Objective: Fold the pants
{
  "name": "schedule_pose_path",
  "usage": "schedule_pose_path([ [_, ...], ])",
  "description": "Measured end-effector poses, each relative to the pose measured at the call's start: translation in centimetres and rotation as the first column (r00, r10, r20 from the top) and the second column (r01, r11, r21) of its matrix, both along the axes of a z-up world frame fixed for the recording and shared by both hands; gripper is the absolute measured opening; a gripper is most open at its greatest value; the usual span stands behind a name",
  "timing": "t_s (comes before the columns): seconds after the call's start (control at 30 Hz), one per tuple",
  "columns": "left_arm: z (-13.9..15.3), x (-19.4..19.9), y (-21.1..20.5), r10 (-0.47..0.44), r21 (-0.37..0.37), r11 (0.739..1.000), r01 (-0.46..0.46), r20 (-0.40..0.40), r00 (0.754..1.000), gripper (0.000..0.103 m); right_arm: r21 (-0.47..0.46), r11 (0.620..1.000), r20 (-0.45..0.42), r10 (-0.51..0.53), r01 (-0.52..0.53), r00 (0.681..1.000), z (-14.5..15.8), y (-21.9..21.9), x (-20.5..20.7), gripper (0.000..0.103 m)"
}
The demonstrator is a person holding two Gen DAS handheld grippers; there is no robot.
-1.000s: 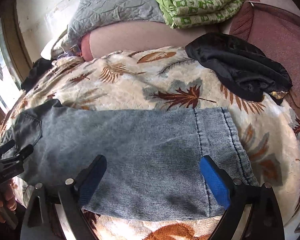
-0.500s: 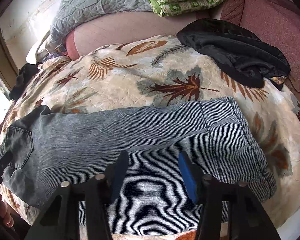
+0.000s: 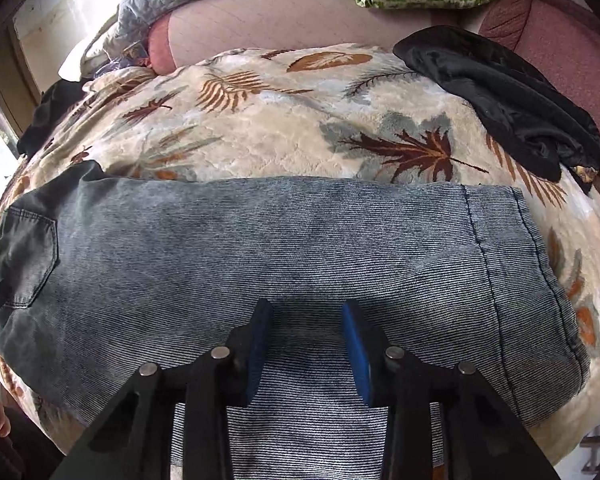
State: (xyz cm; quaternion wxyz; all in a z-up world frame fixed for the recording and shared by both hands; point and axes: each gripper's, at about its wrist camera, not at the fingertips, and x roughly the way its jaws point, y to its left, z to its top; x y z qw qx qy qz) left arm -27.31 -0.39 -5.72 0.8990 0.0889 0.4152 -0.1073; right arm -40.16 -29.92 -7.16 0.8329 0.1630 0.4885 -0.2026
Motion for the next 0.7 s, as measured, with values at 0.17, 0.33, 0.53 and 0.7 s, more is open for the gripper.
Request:
schedule_pose_path([
  [0.17, -1.5, 0.5, 0.2, 0.011, 0.034, 0.999, -0.010, -0.043, 0.999, 0.103, -0.022, 0.999, -0.016, 0.032, -0.033, 0.999, -0.1, 0.5, -0.2, 0.039],
  [0.33, -0.7, 0.0, -0.3, 0.012, 0.063, 0.998, -0.014, 0.023, 1.000, 0.103, 0.007, 1.000, 0.017, 0.020, -0.020, 1.000, 0.6, 0.1, -0.9, 0.039],
  [0.53, 1.1, -0.8, -0.9, -0.025, 0.036, 0.999, 0.022, 0.085, 0.996, 0.103, -0.030, 0.998, 0.080, -0.045, 0.047, 0.996, 1.8, -1.0, -1.6, 0.039],
  [0.7, 1.7, -1.2, -1.6, -0.048, 0.023, 0.999, 0.047, 0.090, 0.995, 0.103, -0.034, 0.995, 0.124, -0.087, 0.092, 0.988, 2.4, -1.6, -1.3, 0.039],
])
